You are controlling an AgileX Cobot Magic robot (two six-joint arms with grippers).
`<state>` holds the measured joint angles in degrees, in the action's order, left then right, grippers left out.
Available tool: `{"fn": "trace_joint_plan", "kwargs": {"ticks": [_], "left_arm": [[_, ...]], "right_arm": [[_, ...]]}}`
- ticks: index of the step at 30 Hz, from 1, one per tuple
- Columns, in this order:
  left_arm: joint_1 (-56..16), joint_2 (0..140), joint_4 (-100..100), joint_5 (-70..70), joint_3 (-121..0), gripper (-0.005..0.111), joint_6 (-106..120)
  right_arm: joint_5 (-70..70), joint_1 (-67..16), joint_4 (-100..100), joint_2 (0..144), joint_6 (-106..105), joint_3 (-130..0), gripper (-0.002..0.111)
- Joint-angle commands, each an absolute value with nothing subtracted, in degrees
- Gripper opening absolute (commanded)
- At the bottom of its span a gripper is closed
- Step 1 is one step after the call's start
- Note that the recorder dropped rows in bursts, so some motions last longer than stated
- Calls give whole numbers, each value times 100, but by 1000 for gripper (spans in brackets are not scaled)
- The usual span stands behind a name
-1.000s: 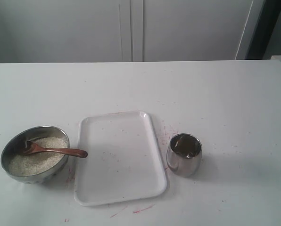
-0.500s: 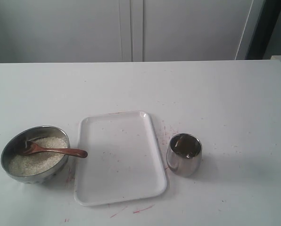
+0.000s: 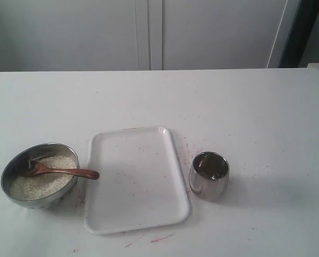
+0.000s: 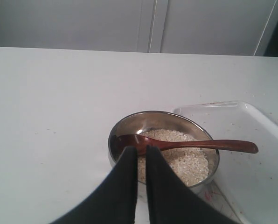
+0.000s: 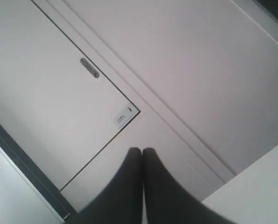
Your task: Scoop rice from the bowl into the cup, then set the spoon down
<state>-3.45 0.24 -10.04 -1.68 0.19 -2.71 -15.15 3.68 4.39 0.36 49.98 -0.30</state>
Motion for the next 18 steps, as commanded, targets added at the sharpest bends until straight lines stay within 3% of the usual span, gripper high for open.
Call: {"fn": "trace_joint_plan", "kwargs": {"ticks": [1, 8, 13, 18], "left_arm": [[-359, 0, -1057, -136, 0, 14, -281], [-359, 0, -1057, -136, 0, 14, -281], [-359, 0, -1057, -136, 0, 14, -281], [-359, 0, -1057, -136, 0, 14, -281]], "right_arm": [[-2038, 401, 1756, 0, 5535, -399, 0], [-3591, 401, 3601, 0, 6058, -1412, 0], [-3383, 401, 3852, 149, 6410, -2191, 0], [-3196, 401, 5775, 829, 7424, -3178, 0]]}}
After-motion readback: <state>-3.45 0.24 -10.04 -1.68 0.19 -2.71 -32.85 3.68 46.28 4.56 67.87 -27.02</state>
